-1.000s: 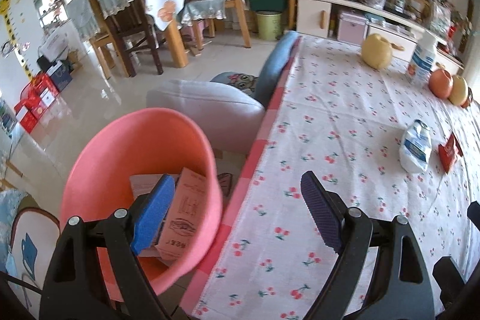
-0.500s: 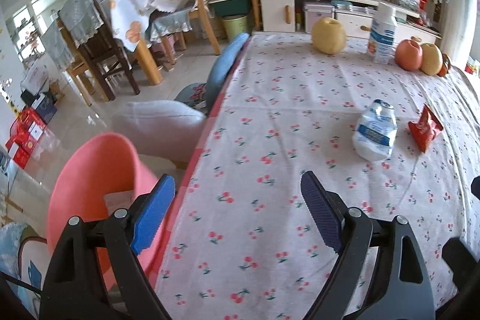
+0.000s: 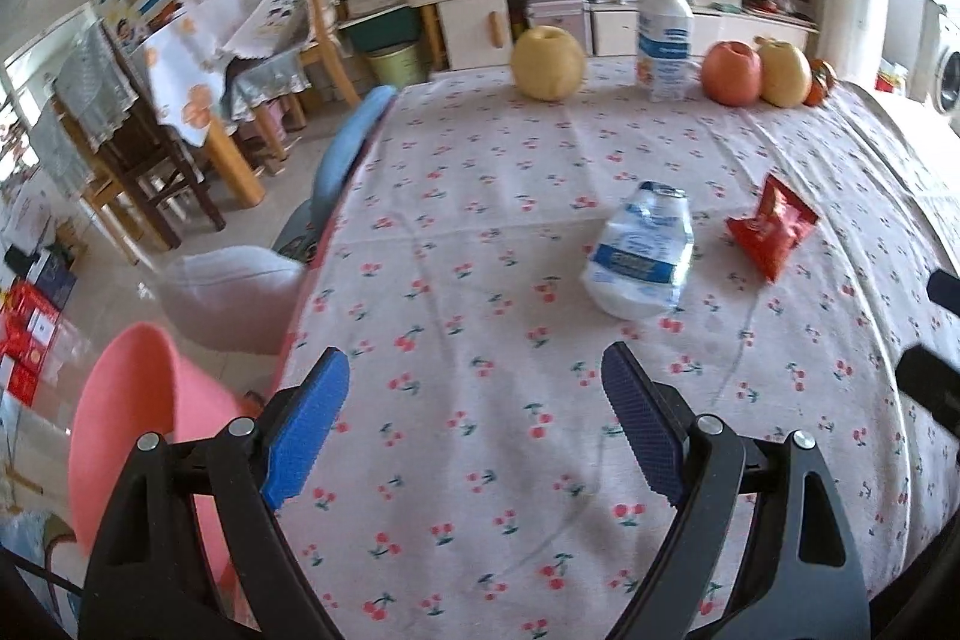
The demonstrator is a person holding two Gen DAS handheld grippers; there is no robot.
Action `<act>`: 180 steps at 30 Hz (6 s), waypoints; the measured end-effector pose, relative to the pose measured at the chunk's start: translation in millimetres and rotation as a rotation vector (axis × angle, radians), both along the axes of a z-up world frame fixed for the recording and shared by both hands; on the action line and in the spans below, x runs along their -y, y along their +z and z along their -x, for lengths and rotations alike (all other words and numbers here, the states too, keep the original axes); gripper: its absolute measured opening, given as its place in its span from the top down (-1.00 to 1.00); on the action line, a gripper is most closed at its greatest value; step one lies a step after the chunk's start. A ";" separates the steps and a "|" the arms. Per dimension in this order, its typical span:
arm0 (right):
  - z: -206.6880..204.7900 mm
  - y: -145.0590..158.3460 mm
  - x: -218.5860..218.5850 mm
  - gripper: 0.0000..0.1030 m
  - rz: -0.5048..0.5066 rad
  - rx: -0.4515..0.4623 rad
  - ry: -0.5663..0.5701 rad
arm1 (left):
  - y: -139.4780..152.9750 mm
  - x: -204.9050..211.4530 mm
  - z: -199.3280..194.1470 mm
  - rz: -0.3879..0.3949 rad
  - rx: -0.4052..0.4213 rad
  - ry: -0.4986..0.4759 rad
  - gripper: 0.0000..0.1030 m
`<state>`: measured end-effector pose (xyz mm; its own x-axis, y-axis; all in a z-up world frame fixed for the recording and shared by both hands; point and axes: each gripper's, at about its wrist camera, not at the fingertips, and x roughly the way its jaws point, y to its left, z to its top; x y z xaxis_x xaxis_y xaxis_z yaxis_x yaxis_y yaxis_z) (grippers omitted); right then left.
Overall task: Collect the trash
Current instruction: 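Move both grippers back over the table toward the yogurt bottle and red wrapper, then grasp the MAGICDAY yogurt bottle with the left gripper while the right gripper grasps the red wrapper, then carry the yogurt bottle and red wrapper to the pink bucket and release both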
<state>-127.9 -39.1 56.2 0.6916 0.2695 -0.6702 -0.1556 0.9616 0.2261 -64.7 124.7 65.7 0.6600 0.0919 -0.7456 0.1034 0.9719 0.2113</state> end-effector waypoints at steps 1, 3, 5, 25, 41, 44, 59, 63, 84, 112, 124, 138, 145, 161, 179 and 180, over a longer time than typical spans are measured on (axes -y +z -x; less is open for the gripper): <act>-1.6 -0.6 4.9 -0.82 -0.001 -0.006 -0.004 | -0.3 2.5 -0.8 0.008 -0.004 -0.013 -0.68; -6.2 -2.6 14.2 -0.82 -0.004 -0.021 -0.012 | -1.1 6.1 -2.2 0.028 -0.010 -0.037 -0.68; -11.5 -5.8 23.1 -0.82 -0.006 -0.040 -0.022 | -2.2 9.3 -4.0 0.046 -0.017 -0.059 -0.68; -79.6 -47.3 53.5 -0.51 -0.187 -0.232 -0.011 | -37.4 51.8 -48.5 0.134 -0.130 -0.275 -0.68; -122.7 -54.1 44.0 -0.28 -0.179 -0.196 0.020 | -57.3 55.7 -93.0 0.202 -0.166 -0.195 -0.68; -130.0 -54.3 39.3 -0.28 -0.156 -0.177 0.036 | -59.7 57.2 -96.0 0.198 -0.166 -0.186 -0.67; -148.8 -56.1 14.3 0.09 0.035 -0.118 0.123 | -62.8 66.5 -100.2 0.165 -0.137 -0.189 -0.59; -146.5 -54.0 15.7 0.15 0.046 -0.115 0.121 | -60.3 67.0 -97.3 0.166 -0.116 -0.183 -0.26; -112.4 -34.3 18.2 0.21 0.055 -0.036 0.137 | -53.2 49.8 -74.2 0.206 -0.082 -0.110 -0.16; -60.0 -19.0 -19.1 0.22 0.012 -0.018 0.171 | -2.4 -11.3 -19.9 0.215 0.096 -0.047 -0.16; -48.8 -16.4 -62.1 0.22 -0.017 -0.042 0.212 | 22.3 -59.2 -4.3 0.236 0.168 0.033 -0.16; -49.1 3.2 -139.8 0.22 -0.062 -0.022 0.304 | 41.0 -128.7 7.5 0.252 0.232 0.193 -0.16; -53.2 23.8 -196.6 0.22 -0.052 0.011 0.387 | 45.1 -176.6 15.6 0.272 0.248 0.307 -0.16; -48.8 42.8 -337.3 0.22 -0.048 0.053 0.589 | 36.7 -298.8 45.9 0.377 0.253 0.571 -0.16; -39.1 21.8 -315.8 -0.73 -0.028 0.061 0.459 | 46.4 -293.1 47.7 0.267 0.285 0.605 -0.82; -37.4 23.2 -309.5 -0.73 -0.014 0.073 0.444 | 50.1 -289.9 49.3 0.262 0.304 0.596 -0.84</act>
